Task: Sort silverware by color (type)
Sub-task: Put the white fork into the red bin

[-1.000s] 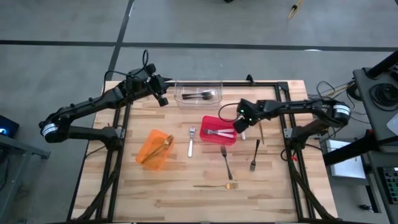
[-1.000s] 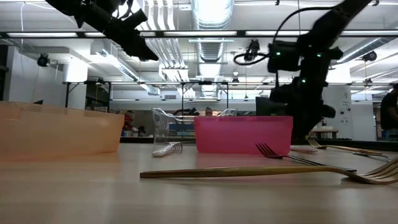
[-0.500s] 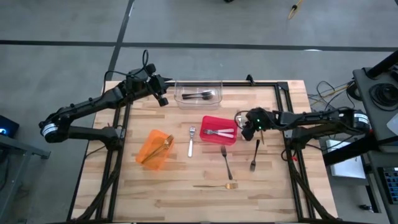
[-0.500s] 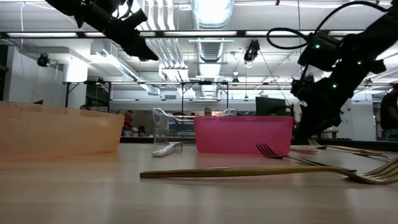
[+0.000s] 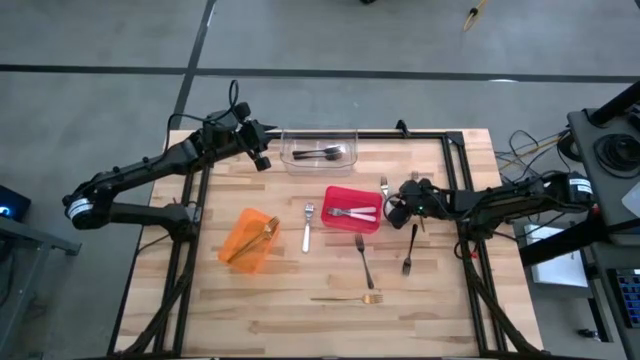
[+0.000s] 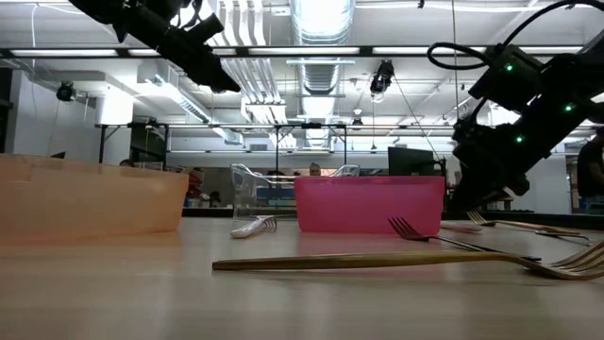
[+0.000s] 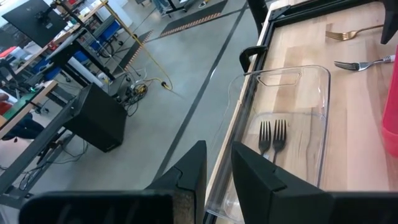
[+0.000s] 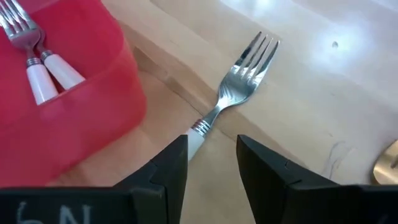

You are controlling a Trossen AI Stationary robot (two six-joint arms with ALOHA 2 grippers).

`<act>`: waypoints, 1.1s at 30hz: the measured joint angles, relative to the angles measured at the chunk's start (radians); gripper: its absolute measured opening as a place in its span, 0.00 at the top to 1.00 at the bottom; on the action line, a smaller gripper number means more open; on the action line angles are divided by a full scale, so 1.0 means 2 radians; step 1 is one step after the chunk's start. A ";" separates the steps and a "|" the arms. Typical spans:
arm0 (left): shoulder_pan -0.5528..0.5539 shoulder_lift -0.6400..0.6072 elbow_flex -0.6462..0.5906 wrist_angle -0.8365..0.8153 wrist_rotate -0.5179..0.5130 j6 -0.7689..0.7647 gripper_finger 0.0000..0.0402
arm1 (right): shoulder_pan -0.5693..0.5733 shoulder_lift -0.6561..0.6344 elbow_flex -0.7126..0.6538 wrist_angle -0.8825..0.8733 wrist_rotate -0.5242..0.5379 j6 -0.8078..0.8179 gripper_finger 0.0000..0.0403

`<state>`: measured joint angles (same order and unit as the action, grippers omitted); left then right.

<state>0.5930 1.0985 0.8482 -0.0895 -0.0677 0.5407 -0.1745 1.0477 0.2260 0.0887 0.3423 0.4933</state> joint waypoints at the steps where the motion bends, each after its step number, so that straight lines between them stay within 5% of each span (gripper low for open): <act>1: 0.000 0.000 0.000 0.000 0.000 0.000 0.86 | 0.000 0.000 0.000 0.000 0.000 0.006 0.65; 10: 0.000 0.000 0.000 0.000 0.000 0.000 0.86 | 0.000 0.003 0.004 0.000 -0.025 -0.001 0.48; 33: 0.000 0.000 0.000 0.000 0.000 -0.002 0.86 | 0.001 0.109 0.009 0.043 0.006 -0.029 0.52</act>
<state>0.5926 1.0985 0.8482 -0.0887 -0.0673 0.5362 -0.1730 1.2648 0.2440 0.1745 0.3540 0.4360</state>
